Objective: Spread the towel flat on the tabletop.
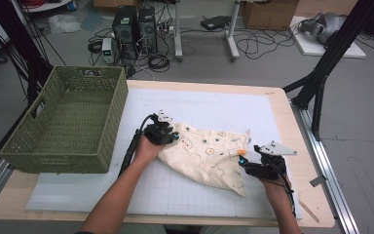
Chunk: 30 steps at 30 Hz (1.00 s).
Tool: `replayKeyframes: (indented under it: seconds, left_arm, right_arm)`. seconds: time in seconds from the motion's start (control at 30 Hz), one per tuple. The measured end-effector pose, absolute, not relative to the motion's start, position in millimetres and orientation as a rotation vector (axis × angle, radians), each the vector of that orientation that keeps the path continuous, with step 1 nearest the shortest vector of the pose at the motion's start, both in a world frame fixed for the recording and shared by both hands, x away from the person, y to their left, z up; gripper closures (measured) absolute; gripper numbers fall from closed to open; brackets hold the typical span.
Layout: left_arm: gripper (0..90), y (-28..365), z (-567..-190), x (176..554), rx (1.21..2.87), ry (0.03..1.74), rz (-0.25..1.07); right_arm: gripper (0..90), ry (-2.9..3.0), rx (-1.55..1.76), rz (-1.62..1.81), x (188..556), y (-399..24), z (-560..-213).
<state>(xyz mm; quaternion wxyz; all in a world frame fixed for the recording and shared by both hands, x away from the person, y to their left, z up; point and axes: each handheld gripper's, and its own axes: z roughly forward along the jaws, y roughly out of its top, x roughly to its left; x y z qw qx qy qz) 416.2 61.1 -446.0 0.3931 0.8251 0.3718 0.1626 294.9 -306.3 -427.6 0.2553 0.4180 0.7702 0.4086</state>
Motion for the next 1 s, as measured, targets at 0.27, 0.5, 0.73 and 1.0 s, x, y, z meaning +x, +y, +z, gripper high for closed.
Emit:
replayKeyframes:
  seconds: [0.27, 0.5, 0.73, 1.0]
  left_arm:
    - [85.9, 79, -444, 429, 1.989, 1.048, 0.49]
    - [85.8, 90, -439, 430, 1.91, 1.059, 0.555]
    - [85.7, 93, -439, 431, 1.896, 1.04, 0.55]
    - [86.1, 99, -439, 436, 1.839, 1.082, 0.611]
  right_arm:
    - [29.3, 2.087, 1.147, 1.095, 295, -303, -429]
    - [42.2, 2.095, 1.183, 1.06, 310, -287, -437]
    - [52.6, 2.236, 1.137, 1.046, 329, -254, -445]
    - [87.5, 2.221, 1.205, 0.948, 351, -254, -446]
